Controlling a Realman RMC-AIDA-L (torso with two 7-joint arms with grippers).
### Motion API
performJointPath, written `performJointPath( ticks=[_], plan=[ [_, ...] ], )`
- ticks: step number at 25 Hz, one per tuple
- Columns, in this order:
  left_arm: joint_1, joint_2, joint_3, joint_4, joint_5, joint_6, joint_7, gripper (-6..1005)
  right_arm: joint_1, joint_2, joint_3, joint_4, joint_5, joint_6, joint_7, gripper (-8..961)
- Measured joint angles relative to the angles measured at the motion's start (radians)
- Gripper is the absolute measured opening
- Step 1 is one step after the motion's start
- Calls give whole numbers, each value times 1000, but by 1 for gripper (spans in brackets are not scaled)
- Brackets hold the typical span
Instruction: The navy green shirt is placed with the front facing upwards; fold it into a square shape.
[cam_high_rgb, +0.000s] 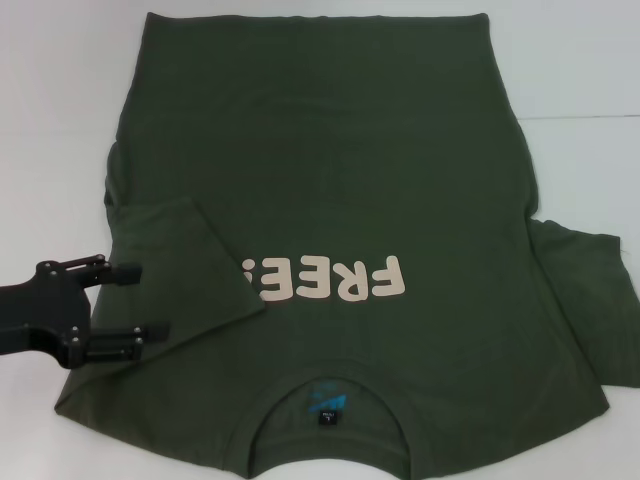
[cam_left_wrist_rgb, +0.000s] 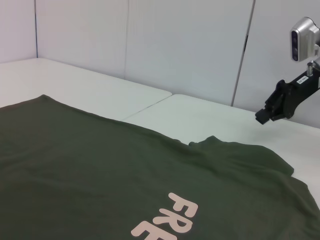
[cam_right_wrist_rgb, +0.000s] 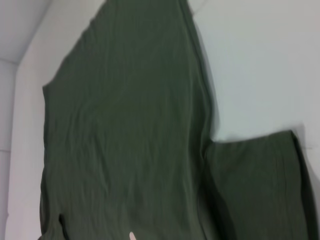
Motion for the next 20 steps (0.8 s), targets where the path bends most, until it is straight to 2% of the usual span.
performJointPath(
  ticks=[1,7,11,18,20],
  plan=[
    [0,1,-1,0,0,0,0,848,3,-5,-9,-1,0,-7,13,58],
    [2,1,-1,1,0,5,0,848,13,-22,-16,-41,0,-61,40,282],
    [7,1,0,2,4,8,5,848,13,-32,-29,-51,-10,-100,84,371],
    [13,0,7,9,1,12,12,848,54,-35,-62,-55,-159,-149,99,528],
    [15,-2,9,13,4,12,12,848,67,-33,-62,-56,-188,-164,105,748]
  ],
)
